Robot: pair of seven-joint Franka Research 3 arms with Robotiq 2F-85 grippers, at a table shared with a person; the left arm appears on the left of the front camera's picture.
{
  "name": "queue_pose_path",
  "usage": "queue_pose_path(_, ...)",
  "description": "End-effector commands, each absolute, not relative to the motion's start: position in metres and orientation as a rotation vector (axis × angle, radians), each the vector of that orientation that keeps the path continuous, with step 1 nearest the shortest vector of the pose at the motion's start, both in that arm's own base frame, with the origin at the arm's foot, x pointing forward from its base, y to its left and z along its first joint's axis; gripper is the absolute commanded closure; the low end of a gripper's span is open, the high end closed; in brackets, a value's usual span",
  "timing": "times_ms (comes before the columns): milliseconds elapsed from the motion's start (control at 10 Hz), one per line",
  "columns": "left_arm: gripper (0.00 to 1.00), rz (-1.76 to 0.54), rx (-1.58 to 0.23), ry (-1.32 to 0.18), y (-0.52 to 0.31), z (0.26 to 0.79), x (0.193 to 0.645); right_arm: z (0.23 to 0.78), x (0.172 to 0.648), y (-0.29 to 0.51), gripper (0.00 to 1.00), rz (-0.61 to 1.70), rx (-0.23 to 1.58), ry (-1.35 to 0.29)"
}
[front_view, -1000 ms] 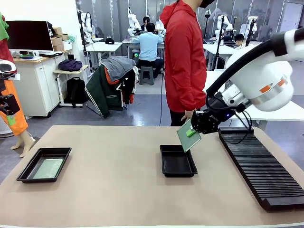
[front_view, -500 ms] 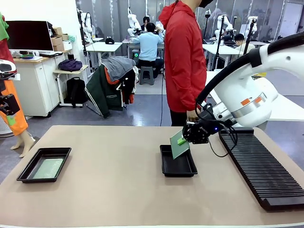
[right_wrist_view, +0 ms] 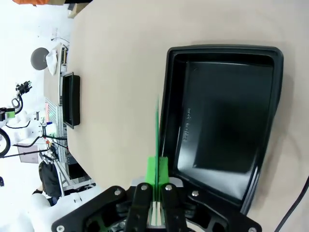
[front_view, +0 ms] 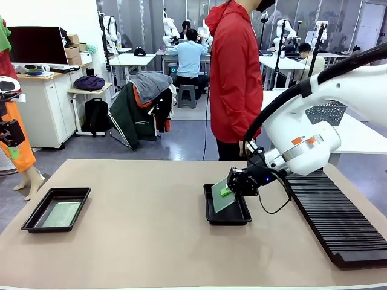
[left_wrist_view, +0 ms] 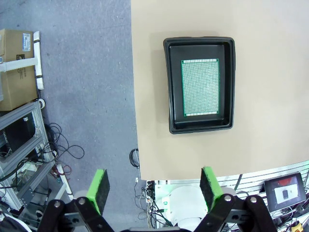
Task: Inspect and transfer BCBs to ESD trays.
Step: Pick up the Blank PCB from the PCB Rack and place it in the right ESD tray.
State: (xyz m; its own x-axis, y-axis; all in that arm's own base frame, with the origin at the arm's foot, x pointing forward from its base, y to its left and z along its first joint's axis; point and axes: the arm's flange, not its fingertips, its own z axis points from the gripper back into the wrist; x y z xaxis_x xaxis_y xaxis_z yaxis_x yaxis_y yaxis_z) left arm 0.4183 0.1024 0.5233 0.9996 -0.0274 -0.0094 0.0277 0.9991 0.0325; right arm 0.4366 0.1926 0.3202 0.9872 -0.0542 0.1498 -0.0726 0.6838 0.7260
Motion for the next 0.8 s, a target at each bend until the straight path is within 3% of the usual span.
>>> queue_pose_path(0, 0.00, -0.027, 0.034, 0.005, 0.104, 0.522, 0.419, 0.298, 0.444, 0.198, 0.98, 0.004, 0.840, -0.214)
queue_pose_path(600, 0.00, -0.027, 0.034, 0.005, 0.104, 0.522, 0.419, 0.260, 0.452, 0.200, 0.98, -0.013, 0.874, -0.234)
queue_pose_path(700, 0.00, -0.027, 0.034, 0.005, 0.104, 0.522, 0.419, 0.274, 0.450, 0.194, 0.98, -0.016, 0.853, -0.191)
